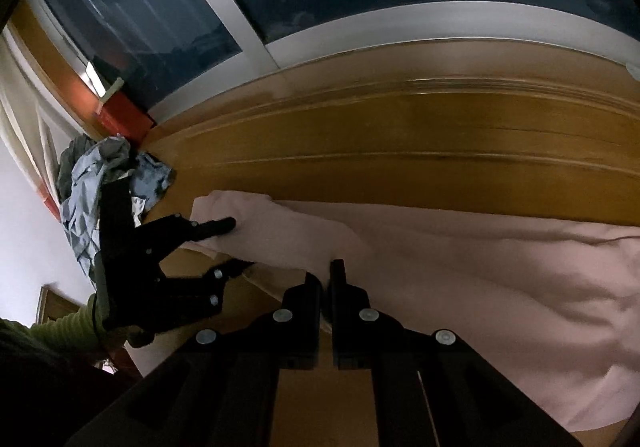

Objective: Fold clothes

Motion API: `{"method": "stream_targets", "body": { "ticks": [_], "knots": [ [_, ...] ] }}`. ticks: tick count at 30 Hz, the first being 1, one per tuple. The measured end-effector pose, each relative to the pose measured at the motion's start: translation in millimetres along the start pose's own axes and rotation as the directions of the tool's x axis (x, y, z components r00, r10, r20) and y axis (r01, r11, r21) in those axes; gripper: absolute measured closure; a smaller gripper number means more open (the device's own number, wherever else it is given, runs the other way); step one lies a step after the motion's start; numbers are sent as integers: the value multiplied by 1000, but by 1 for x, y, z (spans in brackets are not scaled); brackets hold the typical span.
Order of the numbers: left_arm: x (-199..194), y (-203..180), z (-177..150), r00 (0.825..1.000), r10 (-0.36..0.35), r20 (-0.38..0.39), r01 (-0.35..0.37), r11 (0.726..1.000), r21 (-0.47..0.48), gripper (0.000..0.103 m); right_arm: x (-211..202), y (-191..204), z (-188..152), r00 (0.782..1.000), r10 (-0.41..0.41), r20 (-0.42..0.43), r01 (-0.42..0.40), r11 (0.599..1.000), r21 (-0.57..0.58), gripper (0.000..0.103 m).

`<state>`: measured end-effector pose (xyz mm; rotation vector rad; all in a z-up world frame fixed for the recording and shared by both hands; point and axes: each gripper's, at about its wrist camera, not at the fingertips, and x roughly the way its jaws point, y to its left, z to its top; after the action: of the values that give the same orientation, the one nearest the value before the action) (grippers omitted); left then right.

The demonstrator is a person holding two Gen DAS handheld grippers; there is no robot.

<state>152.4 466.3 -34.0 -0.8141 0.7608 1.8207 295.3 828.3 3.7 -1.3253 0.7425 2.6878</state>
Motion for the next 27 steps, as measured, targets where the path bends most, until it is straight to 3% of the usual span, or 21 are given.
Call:
{"method": "stream_targets", "body": {
  "ticks": [7,10,14,15,16,18,21,22,24,27],
  "knots": [
    [-20,36,-18,999,51,11,-50,995,-90,63,-1,-5,-2,1000,-13,-28,12,1000,-17,98],
    [-20,43,-24,998,39,-46,-43,994,-99,99,8,-5,-7,994,-23,-104,18,999,-44,98],
    [-25,43,0,994,89,-60,-91,996,-21,100,37,-7,-3,955,-136,-265,112,988,-104,98],
    [-27,42,8,993,108,-55,-108,994,4,100,36,-6,6,951,-186,-249,157,979,-131,98],
    [-31,42,16,991,128,-41,-127,992,25,100,25,-1,16,956,-231,-180,205,967,-152,98],
    [-61,46,42,979,191,74,-194,981,30,100,-12,19,29,958,-286,31,287,939,-192,98],
    [-106,46,60,910,323,260,-343,939,35,100,-52,51,33,894,-326,309,403,885,-233,97],
    [-107,46,55,901,343,264,-364,931,33,100,-46,56,27,896,-317,311,398,885,-244,97],
    [-106,46,43,888,379,260,-400,916,30,100,-12,57,10,934,-291,208,342,897,-279,98],
    [-65,53,2,927,364,94,-368,929,36,100,45,45,-19,957,-288,29,284,915,-286,98]
  ]
}}
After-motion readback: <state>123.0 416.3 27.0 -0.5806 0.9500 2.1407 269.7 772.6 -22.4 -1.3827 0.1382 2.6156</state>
